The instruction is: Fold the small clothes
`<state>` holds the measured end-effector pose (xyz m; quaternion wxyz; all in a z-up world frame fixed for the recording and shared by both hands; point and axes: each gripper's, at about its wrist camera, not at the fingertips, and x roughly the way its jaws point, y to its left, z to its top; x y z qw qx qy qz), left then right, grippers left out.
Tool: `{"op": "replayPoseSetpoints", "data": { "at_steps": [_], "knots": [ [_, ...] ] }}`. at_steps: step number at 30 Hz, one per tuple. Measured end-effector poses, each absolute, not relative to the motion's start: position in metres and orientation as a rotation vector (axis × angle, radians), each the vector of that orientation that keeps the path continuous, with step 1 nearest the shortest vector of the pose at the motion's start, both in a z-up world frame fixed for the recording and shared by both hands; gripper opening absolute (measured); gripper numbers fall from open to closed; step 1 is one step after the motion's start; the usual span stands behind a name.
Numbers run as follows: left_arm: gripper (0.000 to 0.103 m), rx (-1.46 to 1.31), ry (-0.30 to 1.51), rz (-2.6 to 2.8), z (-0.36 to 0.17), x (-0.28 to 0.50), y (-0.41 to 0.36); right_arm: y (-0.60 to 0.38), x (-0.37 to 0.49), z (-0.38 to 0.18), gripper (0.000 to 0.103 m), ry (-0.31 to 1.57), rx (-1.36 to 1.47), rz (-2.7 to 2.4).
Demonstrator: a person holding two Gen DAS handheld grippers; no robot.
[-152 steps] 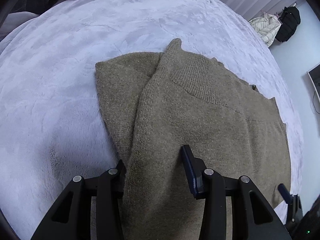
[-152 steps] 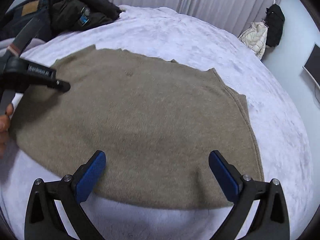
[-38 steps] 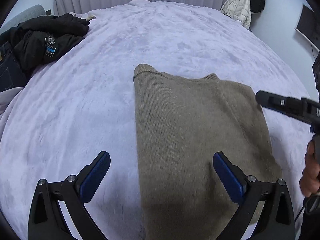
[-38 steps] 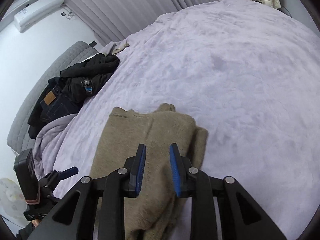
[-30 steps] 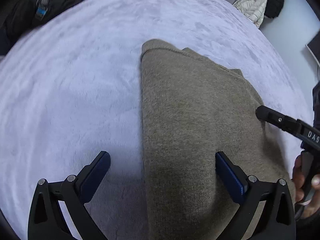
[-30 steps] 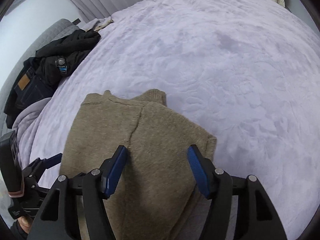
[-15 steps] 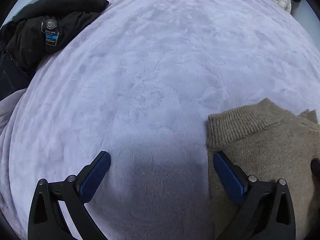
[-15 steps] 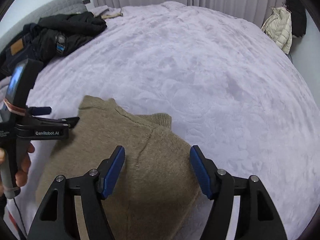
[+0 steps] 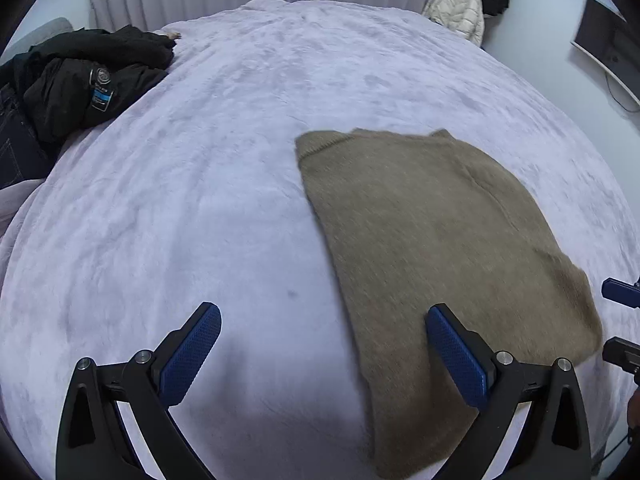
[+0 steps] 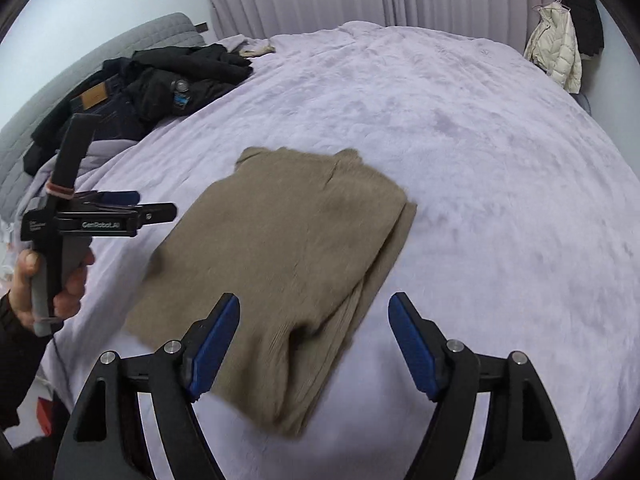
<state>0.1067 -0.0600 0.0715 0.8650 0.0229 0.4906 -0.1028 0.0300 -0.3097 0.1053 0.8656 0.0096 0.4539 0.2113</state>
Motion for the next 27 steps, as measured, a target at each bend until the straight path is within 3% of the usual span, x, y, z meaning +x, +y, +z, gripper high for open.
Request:
{"op": "replayPoseSetpoints", "data": {
  "at_steps": [3,5,7,9,11,12,13,17,22,27],
  "knots": [
    [0.103,0.067,1.017,-0.205,0.069,0.091,-0.072,-0.3,0.003,0.101,0.078,0.942,-0.005,0.497],
    [0.103,0.043,1.021,-0.201,0.069,0.087,-0.067,-0.293,0.0,0.094,0.072,0.939,-0.023,0.499],
    [0.103,0.02,1.025,-0.19,0.068,0.082,-0.058,-0.29,0.003,0.087,0.056,0.953,0.001,0.532],
    [0.103,-0.023,1.049,-0.207,0.063,0.073,-0.047,-0.287,0.009,0.079,0.055,0.96,0.004,0.541],
    [0.103,-0.026,1.052,-0.204,0.059,0.063,-0.042,-0.288,0.017,0.072,0.041,0.984,0.02,0.545],
    [0.103,-0.012,1.058,-0.187,0.055,0.062,-0.04,-0.29,0.019,0.07,0.018,0.995,0.032,0.548],
    [0.103,0.008,1.074,-0.165,0.048,0.061,-0.038,-0.293,0.02,0.07,0.011,0.999,0.047,0.56],
    [0.103,-0.075,1.156,-0.174,0.019,0.066,-0.024,-0.306,0.018,0.064,0.008,1.018,0.035,0.514],
    [0.103,0.01,1.126,-0.165,0.021,0.063,-0.033,-0.31,0.02,0.052,0.007,1.028,0.047,0.507],
    [0.103,-0.002,1.087,-0.178,0.057,0.056,-0.031,-0.317,0.017,0.062,0.013,1.042,0.086,0.52]
  ]
}}
